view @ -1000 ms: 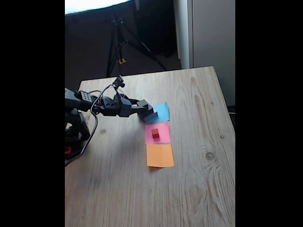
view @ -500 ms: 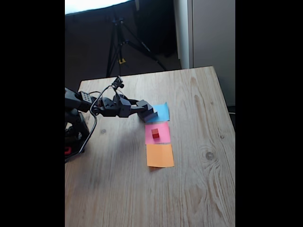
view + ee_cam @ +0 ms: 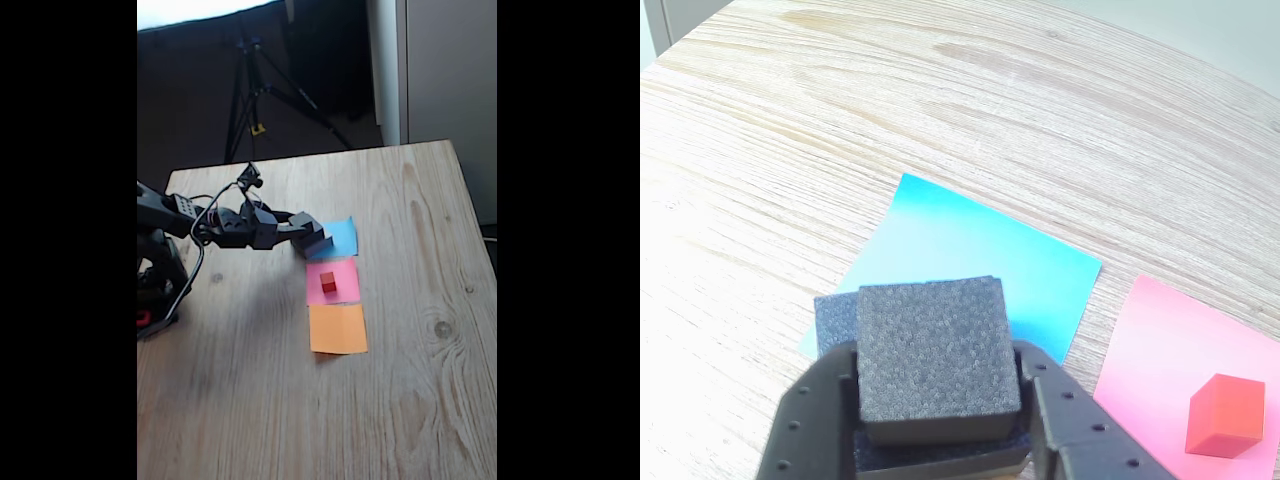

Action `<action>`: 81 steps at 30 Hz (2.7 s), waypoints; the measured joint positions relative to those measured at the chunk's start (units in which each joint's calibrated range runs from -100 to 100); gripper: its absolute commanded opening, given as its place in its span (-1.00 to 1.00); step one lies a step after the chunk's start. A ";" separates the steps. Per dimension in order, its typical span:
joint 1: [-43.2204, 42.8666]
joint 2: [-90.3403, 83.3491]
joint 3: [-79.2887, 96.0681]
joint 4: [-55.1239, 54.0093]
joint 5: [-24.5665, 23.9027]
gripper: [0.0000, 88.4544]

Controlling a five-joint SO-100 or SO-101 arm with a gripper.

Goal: Tower of hanoi

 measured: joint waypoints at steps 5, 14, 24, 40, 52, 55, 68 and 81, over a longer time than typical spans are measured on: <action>0.00 0.09 0.00 -0.88 0.00 -0.69; 0.00 0.09 0.00 -1.04 0.00 -0.51; 0.21 -0.68 -0.35 -1.36 0.00 -0.45; 0.21 -18.13 -26.60 42.19 -21.70 -1.00; 10.74 -14.88 -73.45 97.44 -16.49 -1.00; 17.76 -12.23 -84.05 104.72 -11.98 -1.00; 30.46 -10.52 -85.09 109.77 -3.82 -0.83; 31.70 -20.35 -53.80 90.15 -0.17 -0.53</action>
